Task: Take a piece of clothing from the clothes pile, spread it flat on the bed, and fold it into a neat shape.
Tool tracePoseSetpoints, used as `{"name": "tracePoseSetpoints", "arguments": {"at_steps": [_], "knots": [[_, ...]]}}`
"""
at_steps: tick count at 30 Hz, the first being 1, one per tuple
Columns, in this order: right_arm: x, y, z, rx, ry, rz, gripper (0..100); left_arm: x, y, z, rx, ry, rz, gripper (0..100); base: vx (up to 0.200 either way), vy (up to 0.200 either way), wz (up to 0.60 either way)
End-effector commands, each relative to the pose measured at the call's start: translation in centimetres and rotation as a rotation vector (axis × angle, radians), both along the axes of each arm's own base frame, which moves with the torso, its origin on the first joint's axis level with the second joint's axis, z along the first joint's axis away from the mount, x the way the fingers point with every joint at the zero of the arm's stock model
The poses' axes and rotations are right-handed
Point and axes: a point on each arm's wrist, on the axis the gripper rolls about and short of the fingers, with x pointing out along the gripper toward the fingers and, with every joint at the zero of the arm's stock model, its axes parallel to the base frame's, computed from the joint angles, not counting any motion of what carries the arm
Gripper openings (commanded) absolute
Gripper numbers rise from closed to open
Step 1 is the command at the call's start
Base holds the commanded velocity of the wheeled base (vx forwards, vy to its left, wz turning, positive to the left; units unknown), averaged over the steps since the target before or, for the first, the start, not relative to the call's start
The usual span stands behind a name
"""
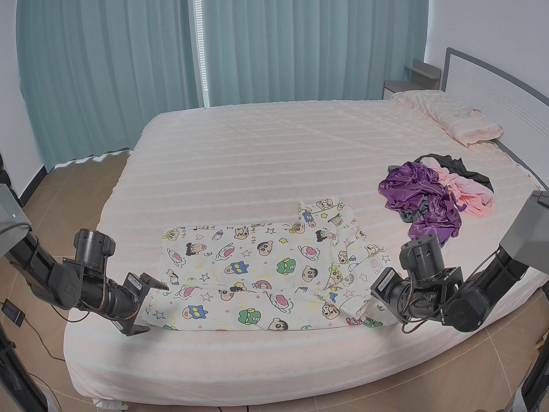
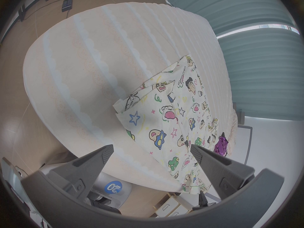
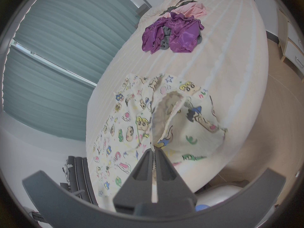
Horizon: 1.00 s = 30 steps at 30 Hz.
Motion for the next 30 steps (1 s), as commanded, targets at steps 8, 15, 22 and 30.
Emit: {"name": "tracePoseSetpoints", "arguments": {"at_steps": [8,15,22,30], "knots": [[-3.5,0.3,-1.3,-0.033,0.062,0.070,100,0.0,0.0,-0.1,0.001,0.002,-0.001,100,0.000,0.000,0.00],[-3.2,-1.3,1.5,0.041,-0.057,0.030,100,-0.1,0.0,-0.1,0.002,0.005,0.000,100,0.000,0.000,0.00],[-1.4,-1.0,1.4,0.101,-0.058,0.082,100,-0.1,0.0,-0.1,0.001,0.005,-0.001,100,0.000,0.000,0.00],[-0.1,4.2,0.3,0.145,-0.059,0.206,100,-0.1,0.0,-0.2,0.003,0.006,-0.003,100,0.000,0.000,0.00]]}}
